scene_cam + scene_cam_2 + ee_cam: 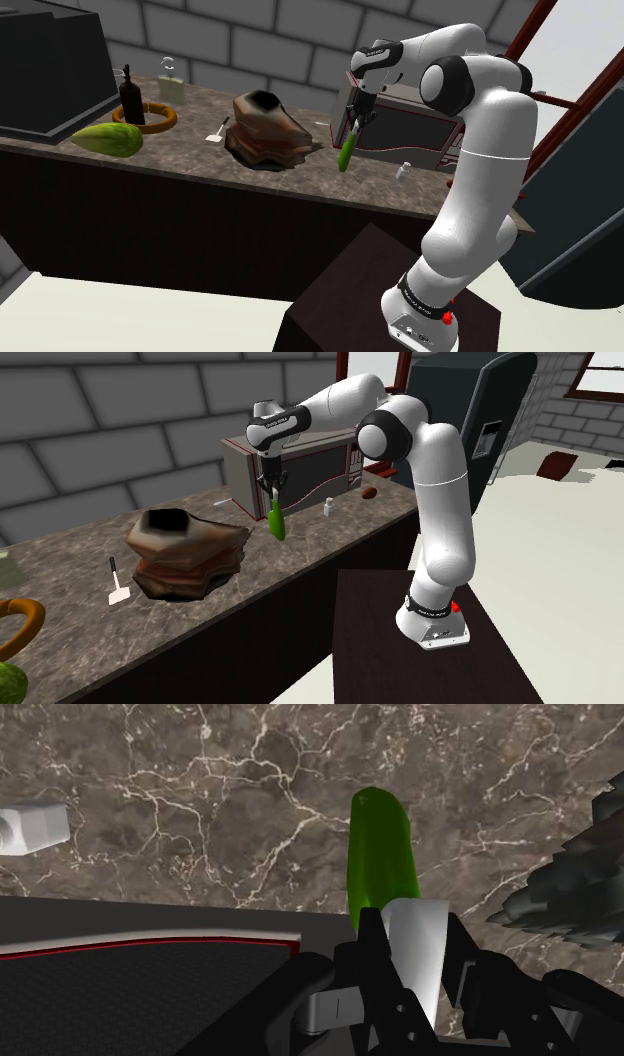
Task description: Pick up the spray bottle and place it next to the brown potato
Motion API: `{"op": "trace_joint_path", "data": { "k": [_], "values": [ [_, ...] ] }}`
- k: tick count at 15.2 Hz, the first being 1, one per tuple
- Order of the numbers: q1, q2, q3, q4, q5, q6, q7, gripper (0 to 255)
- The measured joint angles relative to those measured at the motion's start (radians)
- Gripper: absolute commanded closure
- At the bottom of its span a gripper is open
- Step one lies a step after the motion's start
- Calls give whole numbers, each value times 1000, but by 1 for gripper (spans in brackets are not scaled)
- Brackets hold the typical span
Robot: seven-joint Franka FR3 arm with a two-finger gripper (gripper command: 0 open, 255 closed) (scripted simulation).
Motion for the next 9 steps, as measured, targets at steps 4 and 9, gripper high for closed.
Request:
{"op": "trace_joint_path", "data": {
  "k": [4, 9],
  "values": [
    [0, 0, 0, 0, 0, 0, 0, 255],
    [1, -4, -1, 9, -2, -13, 2, 255]
  ]
}}
